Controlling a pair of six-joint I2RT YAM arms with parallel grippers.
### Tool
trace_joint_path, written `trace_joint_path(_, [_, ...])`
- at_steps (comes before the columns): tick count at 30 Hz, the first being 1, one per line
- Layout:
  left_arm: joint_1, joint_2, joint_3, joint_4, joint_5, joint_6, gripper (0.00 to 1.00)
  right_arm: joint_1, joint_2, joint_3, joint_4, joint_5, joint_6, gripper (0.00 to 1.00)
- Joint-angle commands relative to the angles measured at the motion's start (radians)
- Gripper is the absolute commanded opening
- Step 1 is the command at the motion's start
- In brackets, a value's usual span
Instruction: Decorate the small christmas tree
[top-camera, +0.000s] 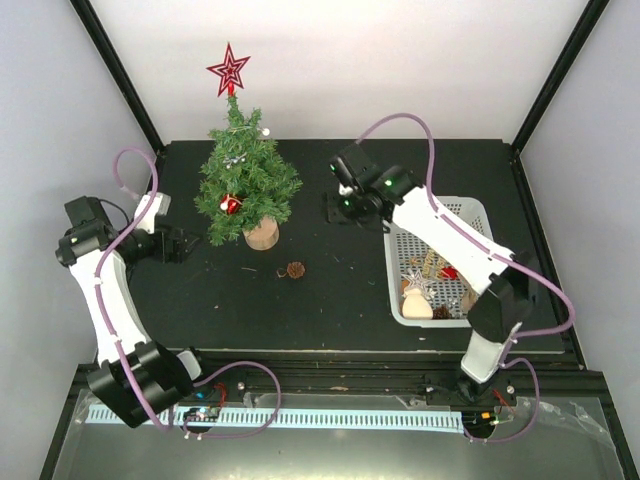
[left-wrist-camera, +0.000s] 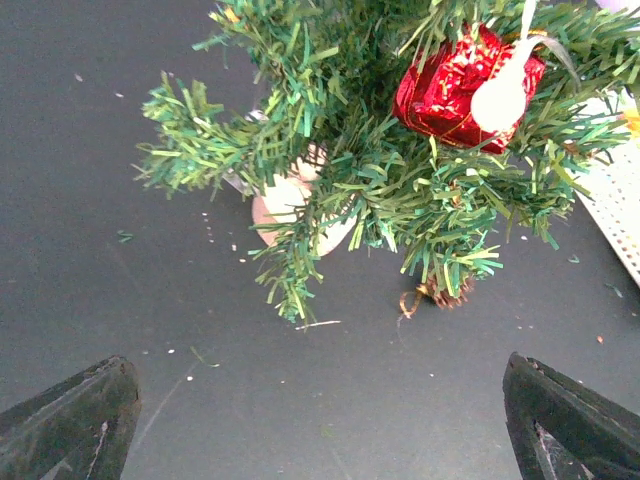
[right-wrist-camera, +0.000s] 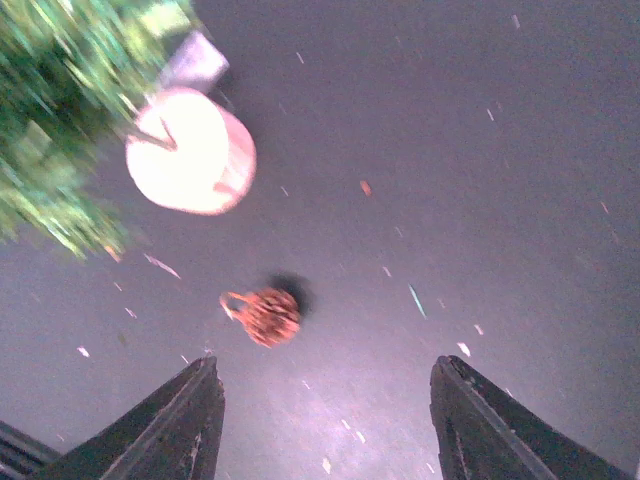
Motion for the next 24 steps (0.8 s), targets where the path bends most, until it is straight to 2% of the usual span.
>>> trace_joint_path(1, [0.03, -0.08, 0.069, -0.036, -0.03, -0.005, 0.99, -0.008, -0.16, -0.236, 0.055, -0.002, -0.022, 0.59])
trace_joint_path(7, [0.038, -0.121, 0.162, -0.168, -0.096, 0.025, 0.99, -0.001, -0.24, -0.499, 0.241, -0.229, -0.035, 0.58])
trace_joint_path(11, [0.038, -0.13, 0.203, -0.189, -0.101, 0.01, 0.99, 0.011, -0.21, -0.588, 0.337, -0.278, -0.013, 0.59])
trace_joint_path(17, [0.038, -0.125, 0.2, -0.158, -0.031, 0.003, 0.99, 0.068, -0.08, -0.545, 0.359, -0.267, 0.023, 0.64])
trace_joint_path(24, [0.039, -0.07, 0.205, -0.177, -0.018, 0.051, 0.99, 0.14, 0.133, -0.346, 0.292, -0.241, 0.022, 0.67])
